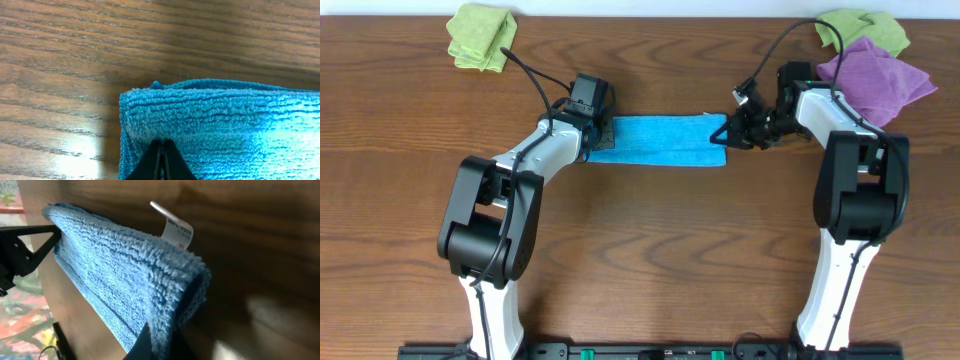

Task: Fold the cloth
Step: 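Fold the strip's right end over toward the left gripper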

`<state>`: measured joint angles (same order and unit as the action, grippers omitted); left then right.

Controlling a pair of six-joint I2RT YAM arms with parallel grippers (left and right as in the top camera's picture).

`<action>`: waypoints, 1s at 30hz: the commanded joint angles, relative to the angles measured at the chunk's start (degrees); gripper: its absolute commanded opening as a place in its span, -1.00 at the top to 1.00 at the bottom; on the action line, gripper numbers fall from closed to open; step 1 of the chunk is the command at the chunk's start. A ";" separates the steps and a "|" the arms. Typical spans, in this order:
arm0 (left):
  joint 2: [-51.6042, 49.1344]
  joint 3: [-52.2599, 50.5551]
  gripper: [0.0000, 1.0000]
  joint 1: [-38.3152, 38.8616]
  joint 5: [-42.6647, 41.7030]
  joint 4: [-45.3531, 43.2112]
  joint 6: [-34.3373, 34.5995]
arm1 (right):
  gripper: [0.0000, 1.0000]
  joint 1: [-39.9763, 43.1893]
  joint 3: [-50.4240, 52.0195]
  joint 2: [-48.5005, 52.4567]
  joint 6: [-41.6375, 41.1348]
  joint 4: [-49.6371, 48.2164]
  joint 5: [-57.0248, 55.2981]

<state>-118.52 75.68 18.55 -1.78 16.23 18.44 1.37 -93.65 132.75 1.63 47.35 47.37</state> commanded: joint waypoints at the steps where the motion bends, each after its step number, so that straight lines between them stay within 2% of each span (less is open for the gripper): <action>1: -2.05 -0.46 0.89 0.28 -0.96 1.70 1.79 | 0.97 -1.31 -3.39 0.63 -0.76 1.55 -0.48; 12: -2.05 -0.46 0.89 0.74 -3.69 1.27 3.50 | 0.98 -8.59 -16.48 -0.79 -0.79 12.37 -10.51; 16: -2.05 -0.46 0.89 1.95 -4.28 0.87 7.13 | 0.97 -13.84 -20.48 -1.29 -1.86 14.12 -14.08; 24: -2.05 -0.46 0.89 5.35 -4.00 0.87 7.98 | 0.98 -18.18 -23.50 -1.29 -2.05 15.15 -19.67; 30: -1.70 -0.02 0.89 4.48 -3.13 0.87 7.96 | 0.97 -18.05 -24.81 -1.29 -1.99 17.00 -21.29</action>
<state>-118.52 75.70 23.44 -3.68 16.27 25.74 -16.88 -117.05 132.73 0.36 63.92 27.55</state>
